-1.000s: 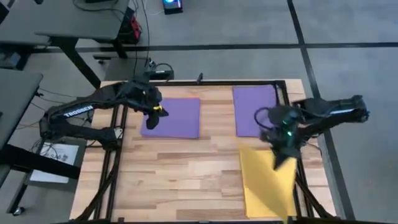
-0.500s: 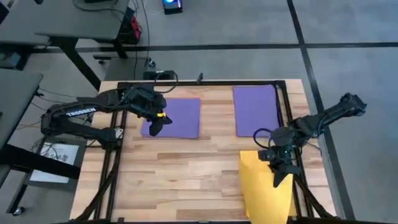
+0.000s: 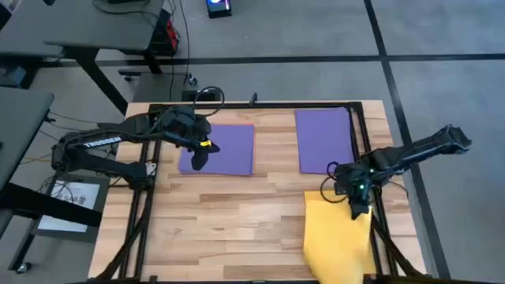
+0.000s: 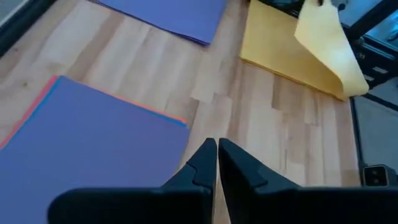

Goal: Organize paper
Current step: Stack the yellow paper on the bottom right yellow papers

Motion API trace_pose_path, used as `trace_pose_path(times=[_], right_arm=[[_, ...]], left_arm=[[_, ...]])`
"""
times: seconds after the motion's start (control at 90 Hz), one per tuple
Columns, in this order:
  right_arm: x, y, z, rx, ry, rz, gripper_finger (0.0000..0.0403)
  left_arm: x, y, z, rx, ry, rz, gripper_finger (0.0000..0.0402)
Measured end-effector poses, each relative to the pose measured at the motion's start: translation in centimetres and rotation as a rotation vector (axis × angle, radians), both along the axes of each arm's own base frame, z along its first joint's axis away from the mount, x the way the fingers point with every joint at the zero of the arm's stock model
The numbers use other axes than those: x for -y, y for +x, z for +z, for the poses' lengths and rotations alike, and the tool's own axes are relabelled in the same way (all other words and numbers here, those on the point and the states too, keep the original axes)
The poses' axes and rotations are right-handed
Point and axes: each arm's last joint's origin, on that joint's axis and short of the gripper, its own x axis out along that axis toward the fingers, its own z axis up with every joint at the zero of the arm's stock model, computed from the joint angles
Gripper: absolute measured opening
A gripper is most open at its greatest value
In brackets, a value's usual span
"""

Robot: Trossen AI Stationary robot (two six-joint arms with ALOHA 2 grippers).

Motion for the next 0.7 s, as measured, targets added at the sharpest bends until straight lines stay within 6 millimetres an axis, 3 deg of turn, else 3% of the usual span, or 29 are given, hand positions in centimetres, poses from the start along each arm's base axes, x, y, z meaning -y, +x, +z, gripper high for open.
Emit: trace_pose_path(times=[0.478,0.622,0.7], right_arm=[[1.3,1.2,-3.0,-0.040,-0.198,0.170,0.0000],[1.8,1.6,-2.6,-0.043,-0.210,0.149,0.0000],[2.0,2.2,-1.5,0.049,-0.209,0.159,0.0000]], left_arm=[[-0.2,0.0,0.0,-0.007,0.037,0.028,0.0001],[-0.2,0.0,0.0,-0.008,0.037,0.029,0.0001],[-0.2,0.0,0.0,-0.008,0.036,0.029,0.0001]])
